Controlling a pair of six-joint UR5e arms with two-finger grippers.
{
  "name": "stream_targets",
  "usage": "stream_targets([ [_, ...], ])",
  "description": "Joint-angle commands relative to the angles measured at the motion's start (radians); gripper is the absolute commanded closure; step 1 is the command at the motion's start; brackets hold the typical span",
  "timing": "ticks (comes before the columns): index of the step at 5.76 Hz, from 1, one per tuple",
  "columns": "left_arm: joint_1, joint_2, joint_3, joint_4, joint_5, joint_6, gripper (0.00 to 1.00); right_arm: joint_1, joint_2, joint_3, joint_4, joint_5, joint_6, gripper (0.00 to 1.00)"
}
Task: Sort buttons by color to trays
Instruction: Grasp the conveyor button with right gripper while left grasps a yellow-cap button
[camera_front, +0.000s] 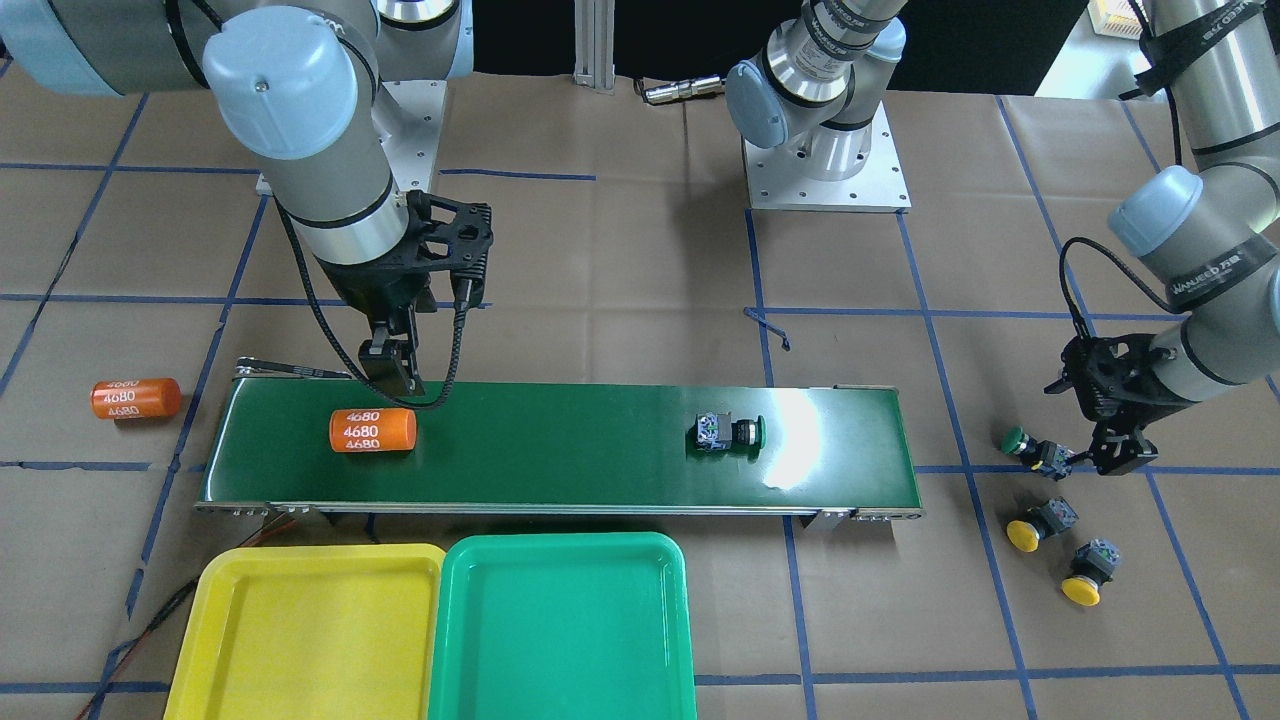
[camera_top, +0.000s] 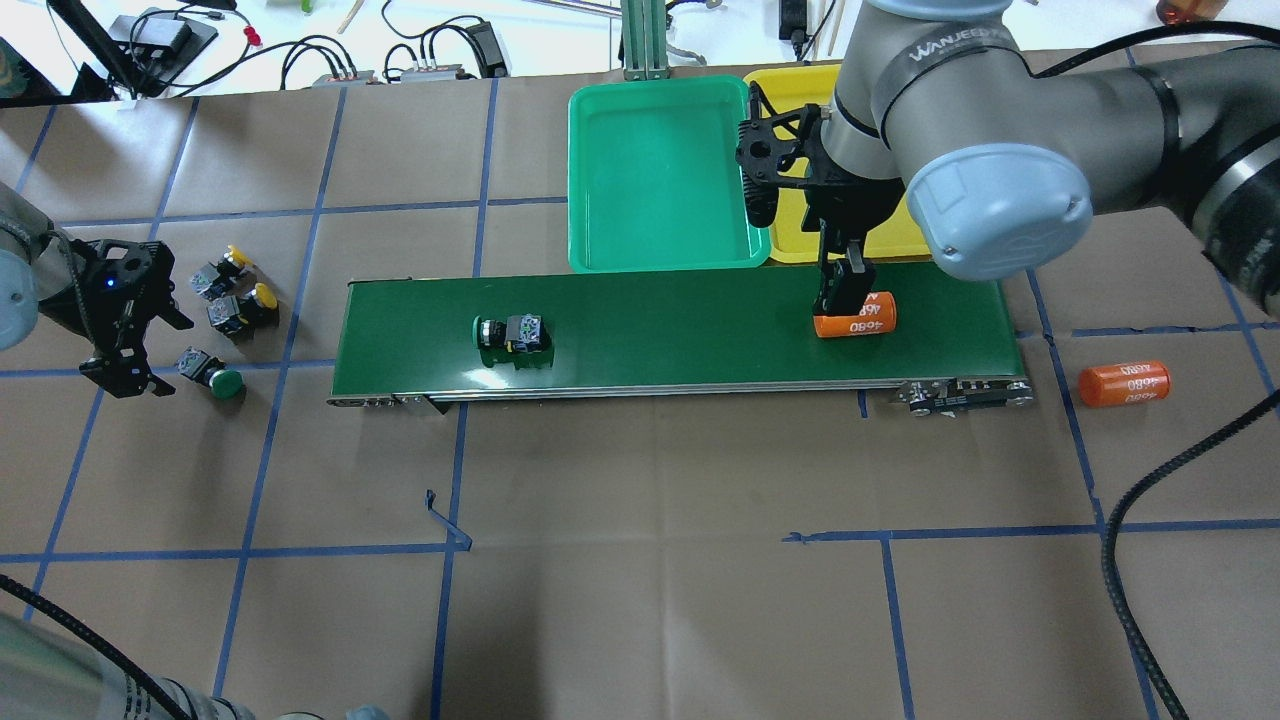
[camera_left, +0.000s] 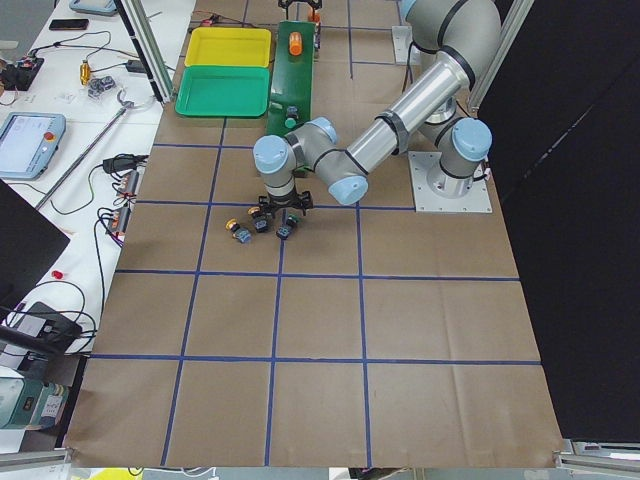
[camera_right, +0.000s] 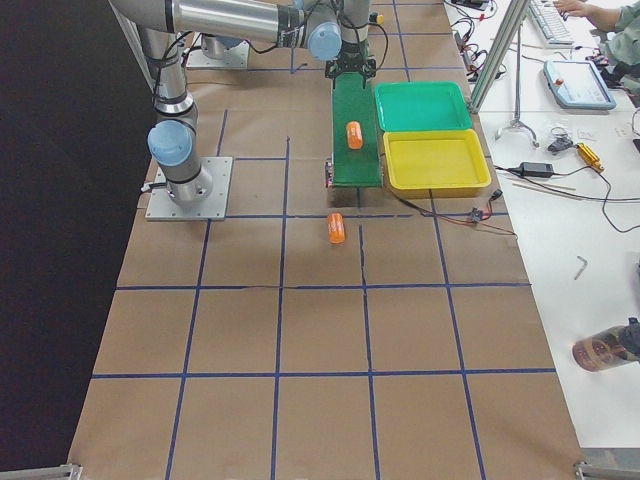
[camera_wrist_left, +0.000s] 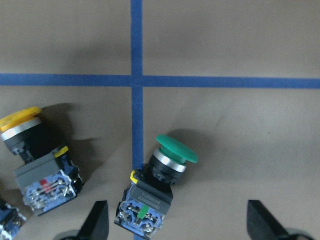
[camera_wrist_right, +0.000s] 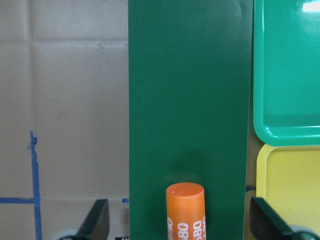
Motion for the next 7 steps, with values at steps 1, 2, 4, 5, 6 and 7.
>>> stream_targets([
  [1, 0.006, -0.069, -0.005, 0.064, -0.003, 0.202, 0.05, 0.064, 0.082, -0.009, -0.097, -0.002, 0.056, 0.00],
  [2, 0.007, -0.085, -0.005, 0.068, -0.024, 0.233, 0.09, 0.078, 0.117, -0.020, -0.107, -0.003, 0.062, 0.00],
  [4, 0.007, -0.097, -0.005, 0.088, -0.065, 0.261, 0.33, 0.092, 0.148, -0.029, -0.110, 0.000, 0.096, 0.00],
  [5, 0.004, -0.080, -0.005, 0.094, -0.076, 0.256, 0.95, 0.145, 0.178, -0.027, -0.186, 0.001, 0.193, 0.00],
  [6, 0.004, -0.068, -0.005, 0.092, -0.076, 0.239, 0.99, 0.188, 0.236, -0.029, -0.262, 0.000, 0.249, 0.00],
  [7, -0.002, -0.027, -0.002, 0.074, -0.067, 0.137, 0.99, 0.214, 0.264, -0.029, -0.287, 0.000, 0.284, 0.00],
])
